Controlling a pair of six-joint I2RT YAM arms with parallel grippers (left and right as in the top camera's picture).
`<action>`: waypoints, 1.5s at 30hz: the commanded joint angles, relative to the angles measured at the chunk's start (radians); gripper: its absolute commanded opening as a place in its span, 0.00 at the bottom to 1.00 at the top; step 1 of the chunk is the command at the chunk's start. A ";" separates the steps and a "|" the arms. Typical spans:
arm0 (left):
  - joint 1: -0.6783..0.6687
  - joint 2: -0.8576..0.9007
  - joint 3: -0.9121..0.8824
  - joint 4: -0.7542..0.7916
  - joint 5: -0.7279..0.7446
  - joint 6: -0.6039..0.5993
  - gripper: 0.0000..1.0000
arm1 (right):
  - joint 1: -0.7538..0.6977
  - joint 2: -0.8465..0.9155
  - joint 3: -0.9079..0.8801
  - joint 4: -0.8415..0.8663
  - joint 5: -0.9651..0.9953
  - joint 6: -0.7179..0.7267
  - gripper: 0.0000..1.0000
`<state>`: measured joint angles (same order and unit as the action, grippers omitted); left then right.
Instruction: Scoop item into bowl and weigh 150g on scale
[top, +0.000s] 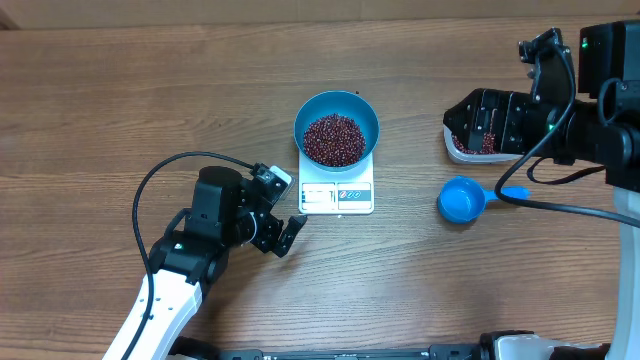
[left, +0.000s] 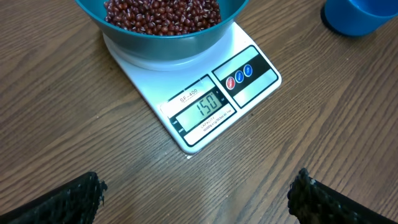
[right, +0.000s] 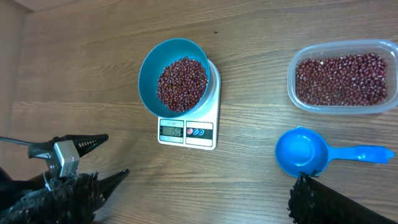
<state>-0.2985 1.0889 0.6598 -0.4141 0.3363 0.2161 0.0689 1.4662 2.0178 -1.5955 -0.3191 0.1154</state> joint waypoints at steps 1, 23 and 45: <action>0.004 0.003 -0.005 0.003 -0.003 -0.003 0.99 | 0.018 -0.019 0.003 0.046 0.045 0.015 1.00; 0.004 0.003 -0.005 0.003 -0.003 -0.003 1.00 | -0.004 -0.932 -1.382 1.337 0.277 0.008 1.00; 0.004 0.003 -0.005 0.003 -0.003 -0.003 1.00 | -0.011 -1.412 -1.953 1.542 0.274 0.009 1.00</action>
<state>-0.2985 1.0897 0.6586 -0.4141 0.3359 0.2157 0.0597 0.0914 0.0998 -0.0605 -0.0479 0.1265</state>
